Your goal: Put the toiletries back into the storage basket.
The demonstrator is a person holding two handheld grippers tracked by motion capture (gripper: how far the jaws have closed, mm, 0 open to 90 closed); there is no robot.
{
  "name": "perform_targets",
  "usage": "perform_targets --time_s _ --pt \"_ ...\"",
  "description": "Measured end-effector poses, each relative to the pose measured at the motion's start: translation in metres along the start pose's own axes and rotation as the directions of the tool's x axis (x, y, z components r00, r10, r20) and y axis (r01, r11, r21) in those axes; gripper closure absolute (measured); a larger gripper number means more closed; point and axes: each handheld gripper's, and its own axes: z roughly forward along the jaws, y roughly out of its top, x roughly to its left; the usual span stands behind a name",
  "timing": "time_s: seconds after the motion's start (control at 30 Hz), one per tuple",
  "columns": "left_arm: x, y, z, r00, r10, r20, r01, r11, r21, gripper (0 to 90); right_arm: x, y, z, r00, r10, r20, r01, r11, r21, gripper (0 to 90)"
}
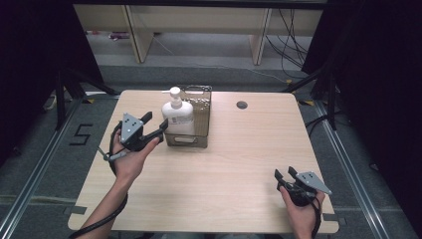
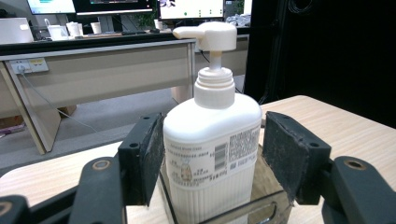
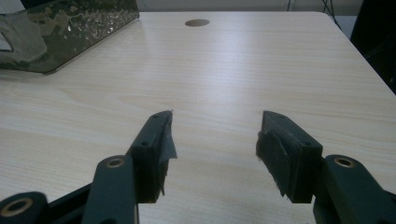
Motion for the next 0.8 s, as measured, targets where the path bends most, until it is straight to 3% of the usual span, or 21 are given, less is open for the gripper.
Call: perform_targets --time_s 0.8 --pt "0.010 -0.037 -0.029 0.9993 -0.008 -0.037 0.009 0.9997 0.023 38.1 0.000 0.000 0.000 1.0000 -0.001 0.001 0.001 1.000 0.000 45.0"
